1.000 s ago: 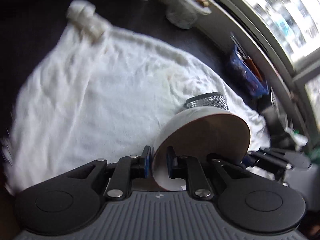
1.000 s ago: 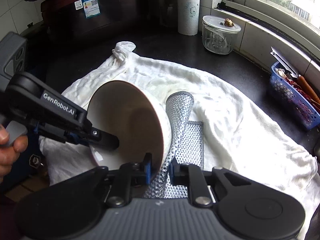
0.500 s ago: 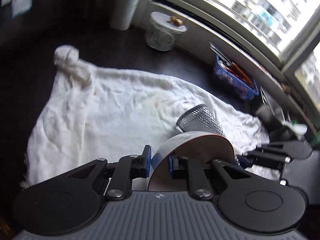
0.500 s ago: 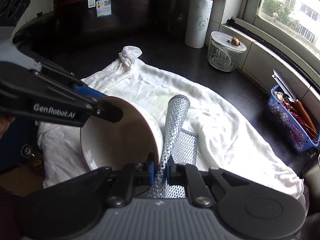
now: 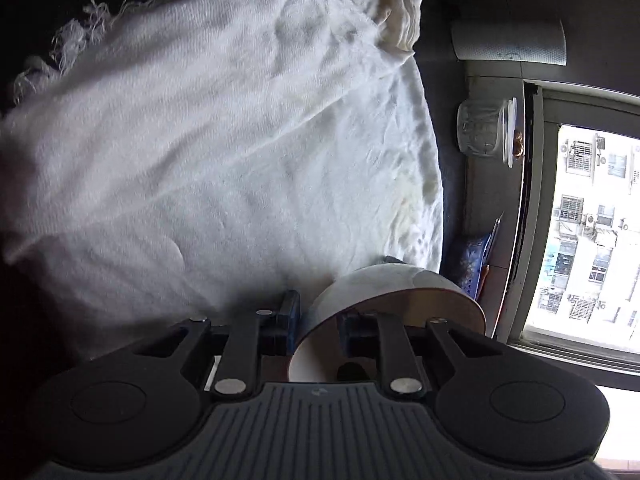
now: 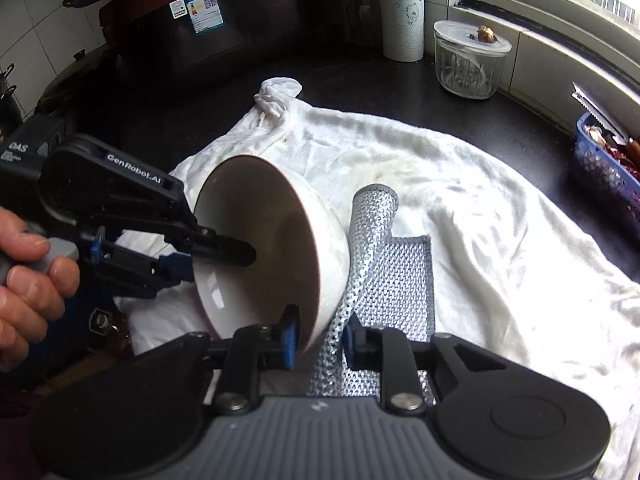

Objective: Clean bowl

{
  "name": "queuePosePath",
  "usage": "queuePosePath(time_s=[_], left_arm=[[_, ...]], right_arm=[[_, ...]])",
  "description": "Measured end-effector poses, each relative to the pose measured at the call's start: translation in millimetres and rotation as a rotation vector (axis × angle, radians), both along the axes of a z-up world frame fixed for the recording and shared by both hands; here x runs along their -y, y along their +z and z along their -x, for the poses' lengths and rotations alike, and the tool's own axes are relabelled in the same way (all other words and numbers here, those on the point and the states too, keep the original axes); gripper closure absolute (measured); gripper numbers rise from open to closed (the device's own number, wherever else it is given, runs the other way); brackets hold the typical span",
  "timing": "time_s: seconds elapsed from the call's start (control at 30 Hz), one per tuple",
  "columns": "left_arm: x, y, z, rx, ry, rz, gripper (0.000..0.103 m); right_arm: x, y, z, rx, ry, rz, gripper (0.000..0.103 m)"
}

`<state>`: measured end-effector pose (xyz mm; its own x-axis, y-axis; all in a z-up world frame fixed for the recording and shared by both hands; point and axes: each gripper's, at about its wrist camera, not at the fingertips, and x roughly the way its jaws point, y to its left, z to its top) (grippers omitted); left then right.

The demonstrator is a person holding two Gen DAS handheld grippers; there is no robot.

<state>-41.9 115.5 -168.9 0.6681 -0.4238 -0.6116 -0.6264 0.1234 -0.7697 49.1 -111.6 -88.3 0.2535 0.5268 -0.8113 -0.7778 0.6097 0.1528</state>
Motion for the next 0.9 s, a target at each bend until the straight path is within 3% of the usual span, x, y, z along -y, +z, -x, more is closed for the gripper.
queuePosePath(time_s=[0.1,0.23,0.27,0.37,0.57,0.67,0.7,0.8,0.9], left_arm=[[9,2,-11,0.007,-0.048,-0.004,0.084],[21,17,-28,0.036,-0.196,-0.147,0.084],[24,25,-33,0.038,-0.244,-0.218,0.084],[40,58,-44,0.063,-0.416,-0.559,0.084],[84,103,-48,0.185,-0.725,-1.144,0.083],[96,108,-45,0.214,-0.79,-1.246,0.093],[95,109,-45,0.216,-0.779,-1.238,0.093],[75,106,-44,0.198,-0.663,-1.094,0.091],[45,92,-38,0.172,-0.494,-0.837,0.089]], right_arm=[[3,3,-2,0.026,-0.021,0.003,0.083],[6,10,-8,0.109,-0.033,0.027,0.086],[6,10,-9,0.118,-0.03,0.034,0.087],[7,9,-8,0.152,-0.014,0.055,0.088],[-2,12,7,0.267,0.063,0.11,0.091],[-6,14,13,0.323,0.103,0.139,0.091],[-7,15,14,0.334,0.113,0.146,0.091],[-3,15,9,0.293,0.097,0.125,0.09],[2,12,0,0.194,0.065,0.084,0.087]])
